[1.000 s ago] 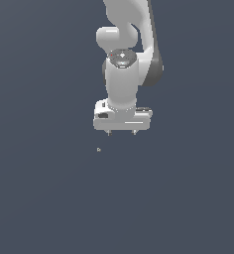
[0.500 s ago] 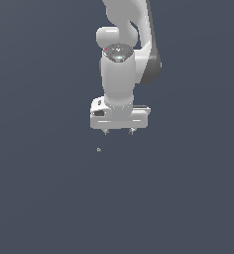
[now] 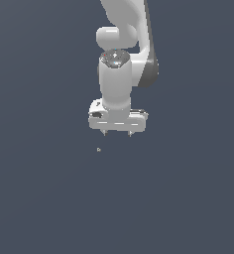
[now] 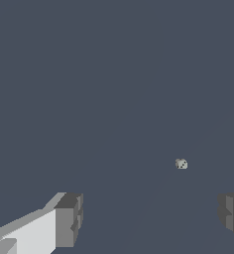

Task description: Pick up the object and move it to a goal position.

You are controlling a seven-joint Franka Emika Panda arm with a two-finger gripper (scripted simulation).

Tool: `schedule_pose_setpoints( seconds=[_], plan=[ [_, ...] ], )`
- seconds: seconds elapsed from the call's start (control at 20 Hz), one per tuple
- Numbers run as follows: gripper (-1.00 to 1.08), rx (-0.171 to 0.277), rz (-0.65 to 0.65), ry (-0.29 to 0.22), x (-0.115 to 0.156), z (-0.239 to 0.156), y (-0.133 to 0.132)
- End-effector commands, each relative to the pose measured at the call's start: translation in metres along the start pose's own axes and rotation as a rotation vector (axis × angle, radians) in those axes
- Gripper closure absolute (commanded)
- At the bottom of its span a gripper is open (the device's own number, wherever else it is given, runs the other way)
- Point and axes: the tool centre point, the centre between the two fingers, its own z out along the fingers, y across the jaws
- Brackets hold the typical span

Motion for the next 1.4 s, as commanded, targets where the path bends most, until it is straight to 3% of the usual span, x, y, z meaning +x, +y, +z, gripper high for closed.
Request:
schedule_pose_setpoints(
  seconds=[0.0,1.35],
  plan=[
    [-0.92,0.001,0.052,-0.003,0.0,0.005,0.003],
    [-0.92,-0.019,0.907,-0.036,-0.01,0.085,0.062]
  ],
)
